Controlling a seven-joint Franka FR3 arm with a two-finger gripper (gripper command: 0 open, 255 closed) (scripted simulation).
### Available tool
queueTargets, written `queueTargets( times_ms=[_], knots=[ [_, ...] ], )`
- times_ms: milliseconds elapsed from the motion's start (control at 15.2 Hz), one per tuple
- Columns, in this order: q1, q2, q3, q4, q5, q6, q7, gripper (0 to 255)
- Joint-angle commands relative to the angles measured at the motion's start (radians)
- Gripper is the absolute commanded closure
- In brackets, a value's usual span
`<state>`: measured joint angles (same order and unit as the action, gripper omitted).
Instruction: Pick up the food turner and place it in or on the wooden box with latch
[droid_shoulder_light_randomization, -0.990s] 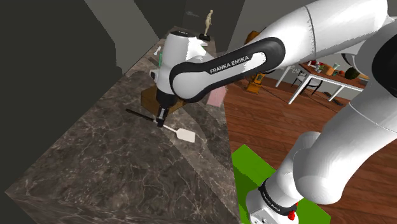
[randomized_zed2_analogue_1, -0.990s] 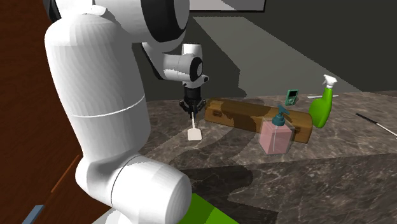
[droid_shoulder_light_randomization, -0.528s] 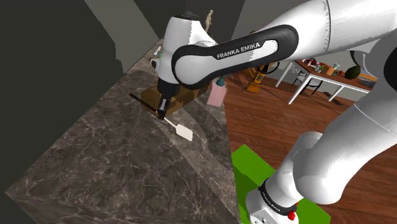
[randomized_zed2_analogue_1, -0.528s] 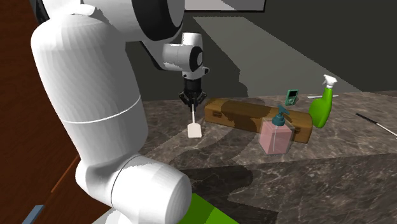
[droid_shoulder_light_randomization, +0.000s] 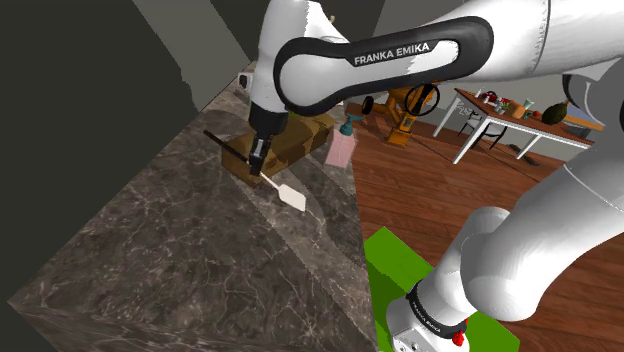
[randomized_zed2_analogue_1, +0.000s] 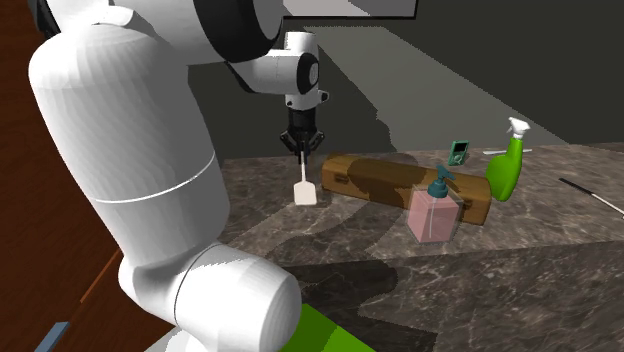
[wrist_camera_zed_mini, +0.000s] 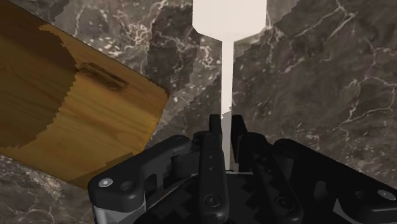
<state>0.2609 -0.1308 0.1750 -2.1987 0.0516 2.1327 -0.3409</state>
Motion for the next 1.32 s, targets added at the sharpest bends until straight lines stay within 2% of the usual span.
queueTargets(
  times_ms=[0, 726, 1254],
  knots=[
    [-0.001, -0.01, -0.002, 0.017, 0.001, -0.027, -0.002, 255],
    [-0.002, -0.043, -0.006, 0.125, 0.003, -0.168, -0.002, 255],
    [-0.084, 0.041, -0.111, 0.229, -0.01, -0.195, -0.182, 255]
  ],
)
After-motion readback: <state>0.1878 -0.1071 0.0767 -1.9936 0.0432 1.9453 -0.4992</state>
